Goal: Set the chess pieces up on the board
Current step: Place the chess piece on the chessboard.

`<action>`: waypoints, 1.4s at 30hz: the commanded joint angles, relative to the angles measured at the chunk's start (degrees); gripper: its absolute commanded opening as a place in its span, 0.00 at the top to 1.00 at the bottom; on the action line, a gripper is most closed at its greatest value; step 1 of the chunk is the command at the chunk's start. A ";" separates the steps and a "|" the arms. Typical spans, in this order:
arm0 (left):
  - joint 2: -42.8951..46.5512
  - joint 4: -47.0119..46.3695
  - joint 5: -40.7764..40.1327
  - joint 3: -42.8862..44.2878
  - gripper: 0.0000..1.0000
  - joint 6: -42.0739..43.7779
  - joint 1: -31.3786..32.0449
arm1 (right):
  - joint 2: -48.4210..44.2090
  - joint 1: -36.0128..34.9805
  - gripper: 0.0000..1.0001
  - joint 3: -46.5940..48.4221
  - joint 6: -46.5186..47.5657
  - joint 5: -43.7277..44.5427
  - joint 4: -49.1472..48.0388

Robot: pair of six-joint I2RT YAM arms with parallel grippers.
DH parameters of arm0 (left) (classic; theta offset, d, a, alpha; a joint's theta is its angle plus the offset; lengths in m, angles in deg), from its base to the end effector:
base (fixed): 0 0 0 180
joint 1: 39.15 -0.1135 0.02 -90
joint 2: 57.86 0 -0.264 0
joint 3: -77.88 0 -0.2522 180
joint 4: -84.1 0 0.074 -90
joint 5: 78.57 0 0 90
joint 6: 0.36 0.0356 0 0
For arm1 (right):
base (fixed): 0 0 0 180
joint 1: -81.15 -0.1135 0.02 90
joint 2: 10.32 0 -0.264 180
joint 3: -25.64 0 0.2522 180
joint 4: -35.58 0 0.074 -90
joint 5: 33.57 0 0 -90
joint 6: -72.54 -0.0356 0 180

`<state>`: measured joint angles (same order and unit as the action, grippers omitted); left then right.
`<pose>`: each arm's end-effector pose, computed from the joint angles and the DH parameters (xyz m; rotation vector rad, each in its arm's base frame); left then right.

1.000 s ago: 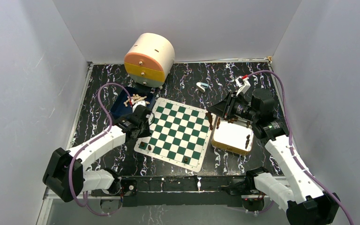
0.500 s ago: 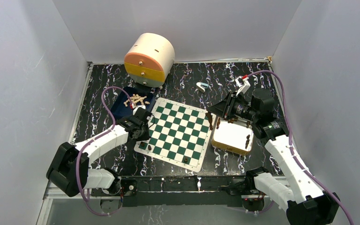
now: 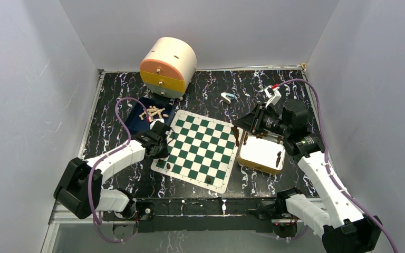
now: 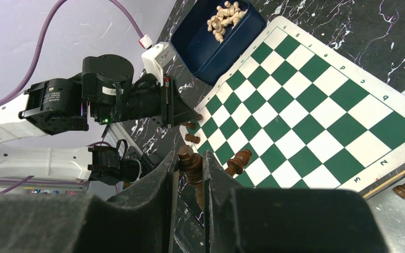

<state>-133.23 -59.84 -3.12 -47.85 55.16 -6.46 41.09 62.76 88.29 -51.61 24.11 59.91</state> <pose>0.2131 -0.1261 0.1870 -0.1344 2.5229 -0.1431 0.1876 0.0824 0.3454 -0.1698 1.9102 1.1425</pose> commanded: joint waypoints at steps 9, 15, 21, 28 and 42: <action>-1.12 0.27 -1.22 0.08 0.94 0.64 -0.39 | -0.48 -0.15 0.91 1.44 1.18 -0.52 -2.34; -0.48 0.48 -1.80 0.35 0.89 0.81 -0.34 | -0.92 -0.08 0.91 1.46 1.45 -0.39 -1.87; 0.13 1.66 -1.78 1.37 0.79 0.92 -0.34 | -0.97 -0.11 0.91 1.13 1.46 -0.68 -1.81; 4.54 4.65 0.95 6.17 0.74 1.17 -0.34 | -0.20 -0.13 0.91 0.15 1.90 -2.08 -0.76; 16.79 -23.94 38.89 4.58 0.60 -14.10 -0.34 | 2.99 -0.99 0.93 3.37 2.21 -16.56 -4.60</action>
<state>-119.64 -65.17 17.41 -39.69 52.10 -6.49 44.20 62.43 88.40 -49.77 15.17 61.20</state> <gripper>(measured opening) 0.376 0.271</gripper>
